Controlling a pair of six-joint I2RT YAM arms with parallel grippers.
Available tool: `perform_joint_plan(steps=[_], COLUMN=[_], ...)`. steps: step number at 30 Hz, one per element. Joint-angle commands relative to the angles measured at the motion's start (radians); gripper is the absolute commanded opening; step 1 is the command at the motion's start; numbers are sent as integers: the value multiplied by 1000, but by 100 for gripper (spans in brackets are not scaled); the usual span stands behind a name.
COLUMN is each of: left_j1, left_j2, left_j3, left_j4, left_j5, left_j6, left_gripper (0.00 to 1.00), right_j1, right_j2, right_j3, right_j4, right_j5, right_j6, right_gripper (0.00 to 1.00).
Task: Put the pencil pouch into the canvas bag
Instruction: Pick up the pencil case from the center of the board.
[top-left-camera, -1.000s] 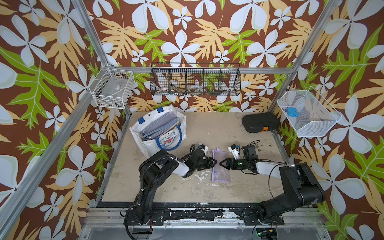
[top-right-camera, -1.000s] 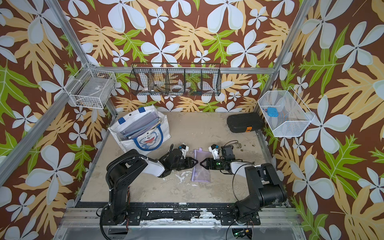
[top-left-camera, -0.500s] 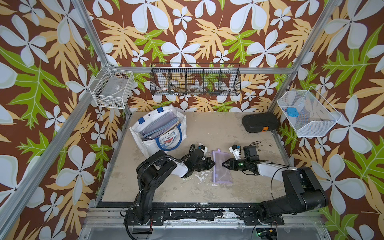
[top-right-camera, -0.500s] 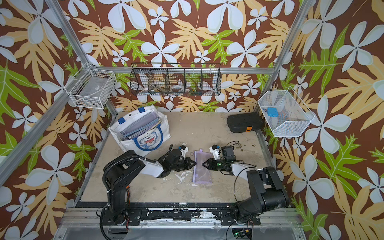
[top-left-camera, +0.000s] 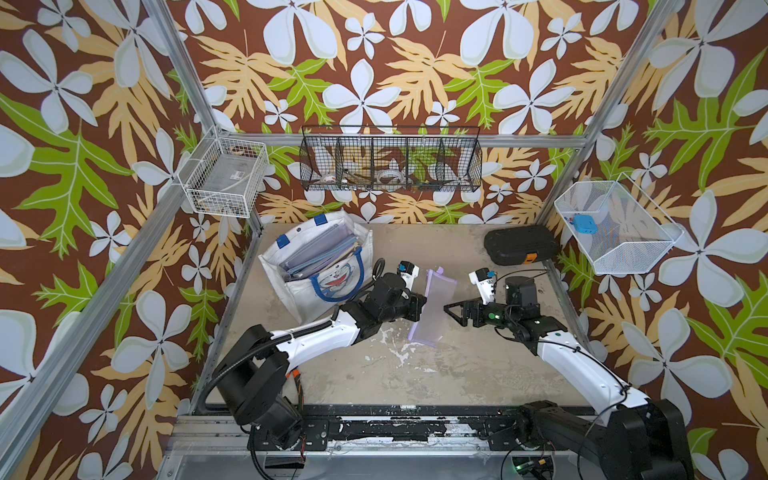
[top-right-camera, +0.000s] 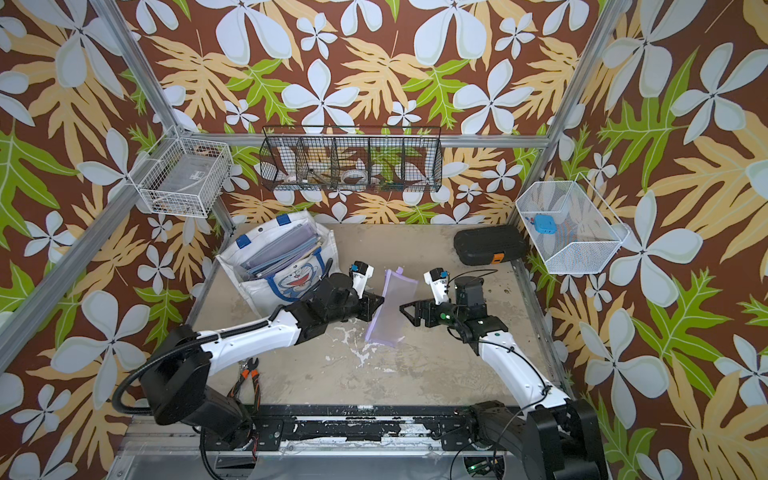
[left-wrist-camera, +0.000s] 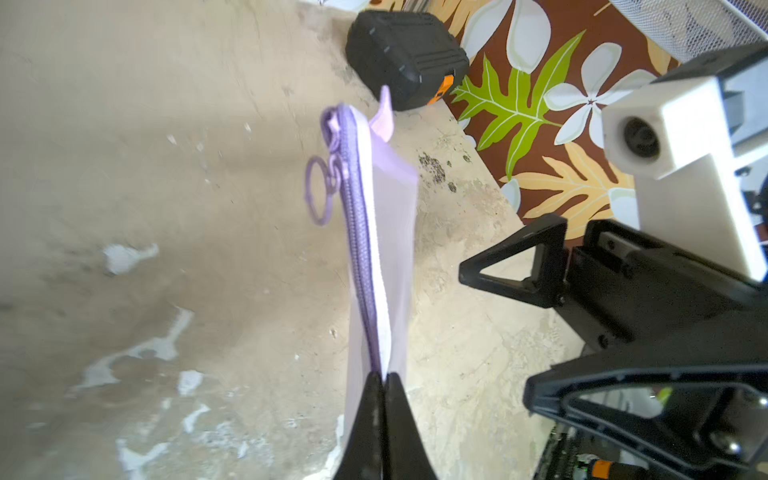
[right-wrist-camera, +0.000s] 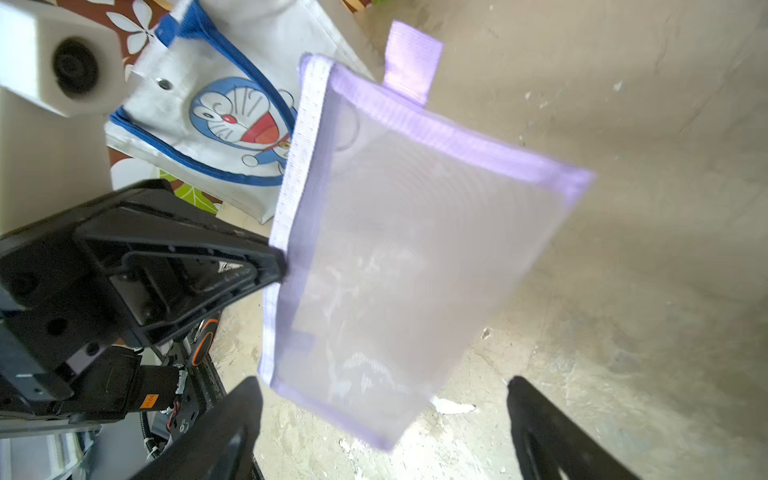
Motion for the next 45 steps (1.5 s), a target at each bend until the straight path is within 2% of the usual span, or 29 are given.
perform_joint_plan(steps=[1, 6, 12, 16, 20, 27, 31, 34, 39, 45], left_j1=[12, 67, 104, 169, 278, 391, 401, 405, 434, 442], left_j2=[-67, -167, -187, -180, -180, -131, -65, -64, -87, -100], left_j3=[80, 223, 449, 541, 576, 566, 580, 514, 423, 346], left_j4=[-269, -438, -561, -546, -500, -403, -444, -437, -453, -541], left_j5=[-145, -223, -438, -570, -568, -616, -649, -651, -587, -554], left_j6=[244, 404, 648, 830, 933, 1100, 1121, 1116, 1041, 1025], left_gripper=[0, 0, 0, 0, 0, 0, 0, 0, 0, 0], right_j1=[1, 0, 0, 1, 2, 2, 2, 3, 2, 2], right_j2=[-48, -104, -133, -129, -104, -21, -4, 1, -9, -26], right_j3=[48, 141, 188, 190, 216, 292, 276, 250, 245, 254], right_j4=[-74, -134, -135, -120, -125, -120, -90, -62, -57, -91], right_j5=[26, 35, -8, -44, -67, -107, -110, -113, -112, -94], right_j6=[-20, -33, -20, -19, -44, -72, -66, -46, -41, -65], right_gripper=[98, 100, 100, 100, 100, 100, 100, 100, 100, 100])
